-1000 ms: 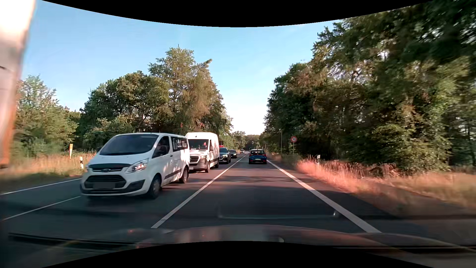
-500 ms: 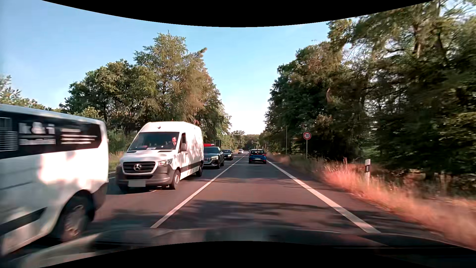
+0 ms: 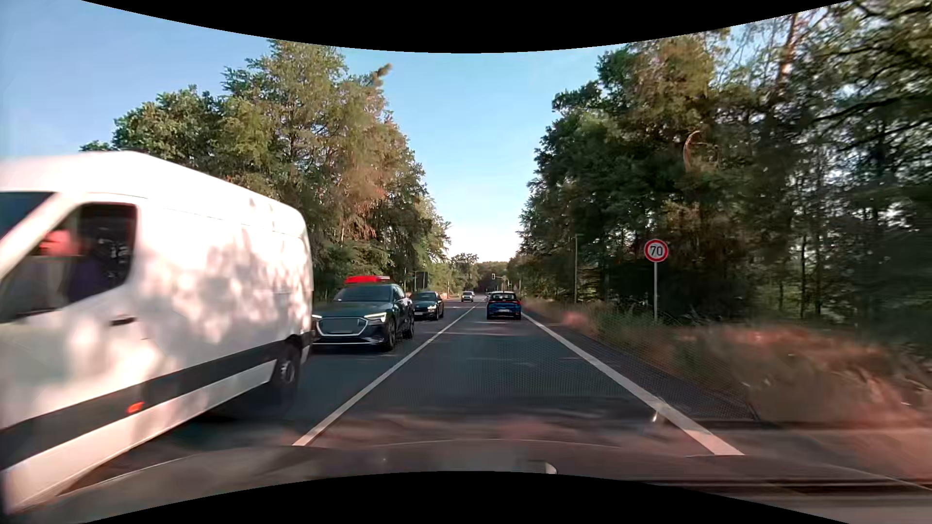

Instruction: Follow the waypoints while adhering to traffic rules and regulations

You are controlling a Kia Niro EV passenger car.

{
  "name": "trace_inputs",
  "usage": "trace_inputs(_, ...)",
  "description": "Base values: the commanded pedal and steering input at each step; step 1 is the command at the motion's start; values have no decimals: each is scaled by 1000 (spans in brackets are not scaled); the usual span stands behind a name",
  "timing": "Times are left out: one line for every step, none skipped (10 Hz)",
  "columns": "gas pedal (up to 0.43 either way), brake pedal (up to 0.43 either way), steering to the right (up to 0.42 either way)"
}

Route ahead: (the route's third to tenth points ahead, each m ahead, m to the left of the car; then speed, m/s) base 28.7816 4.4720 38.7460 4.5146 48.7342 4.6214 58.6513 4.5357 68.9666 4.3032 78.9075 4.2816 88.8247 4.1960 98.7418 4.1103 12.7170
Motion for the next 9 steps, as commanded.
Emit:
trace_inputs(228, 0, -2)
trace_inputs(228, 0, -2)
trace_inputs(228, 0, -2)
trace_inputs(228, 0, -2)
trace_inputs(228, 0, -2)
trace_inputs(228, 0, -2)
trace_inputs(228, 0, -2)
trace_inputs(228, 0, -2)
trace_inputs(228, 0, -2)
